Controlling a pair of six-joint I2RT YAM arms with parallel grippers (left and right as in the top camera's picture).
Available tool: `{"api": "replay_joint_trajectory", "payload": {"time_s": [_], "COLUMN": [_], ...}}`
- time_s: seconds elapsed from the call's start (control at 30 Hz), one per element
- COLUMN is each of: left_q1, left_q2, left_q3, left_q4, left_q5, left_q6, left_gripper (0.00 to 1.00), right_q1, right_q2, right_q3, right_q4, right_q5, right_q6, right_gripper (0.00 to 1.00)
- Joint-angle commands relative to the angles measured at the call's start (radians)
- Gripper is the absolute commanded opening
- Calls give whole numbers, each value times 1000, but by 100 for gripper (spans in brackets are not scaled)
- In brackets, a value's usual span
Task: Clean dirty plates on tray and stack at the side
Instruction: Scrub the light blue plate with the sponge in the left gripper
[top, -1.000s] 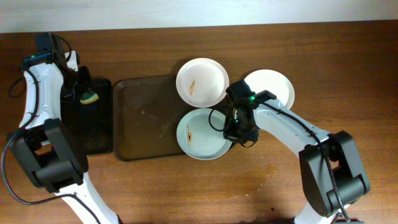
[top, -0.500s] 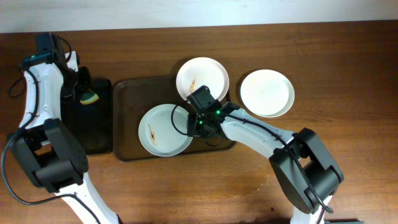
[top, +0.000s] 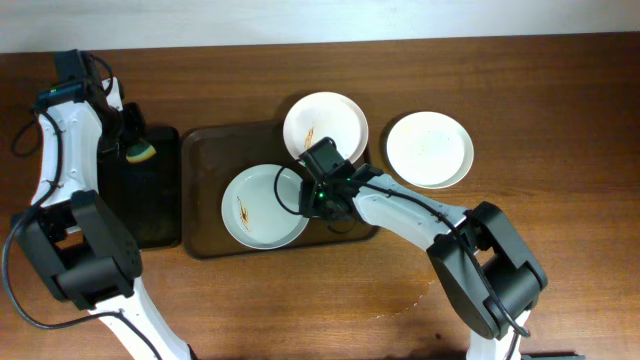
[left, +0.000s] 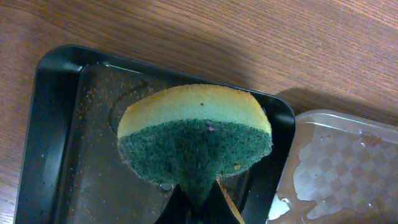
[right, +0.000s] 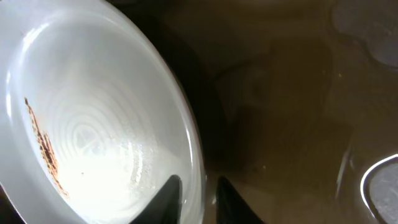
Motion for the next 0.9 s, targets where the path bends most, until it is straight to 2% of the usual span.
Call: {"api": "replay_joint_trajectory", "payload": {"time_s": [0.0,0.17,0.23,0.33,0.43,0.5,0.67,0.87], "left_q1": [-12,-75,-112,-154,-179,-188,-240,-314], "left_q2": [6,6,6,6,6,6,6,6], "left_q3": [-2,-2,-2,-2,-2,-2,-14,-202], "left_q4": [-17,-80,-112,-165,-177,-178,-147,-23], "left_q5": [51,94,158,158,203,203,170,164], "left_q6": [-17,-17,-16,-13,-13,-13,43,79], "left_gripper": [1,1,1,1,1,1,1,1], "right_q1": [0,0,-1,0,0,0,0,0], "right_q2": [22,23,29,53,92,98,98,128], "right_q3": [43,48,48,48,48,48,48,48], "right_q4": [1,15,36,37,50,65,126,154], "right_q5": [-1,55,74,75,37,20,40,45], "right_q6": [-90,-121,-121,-94,-49,-12,196,209], "right_gripper": [36,37,37,36,27,4,4,4]}}
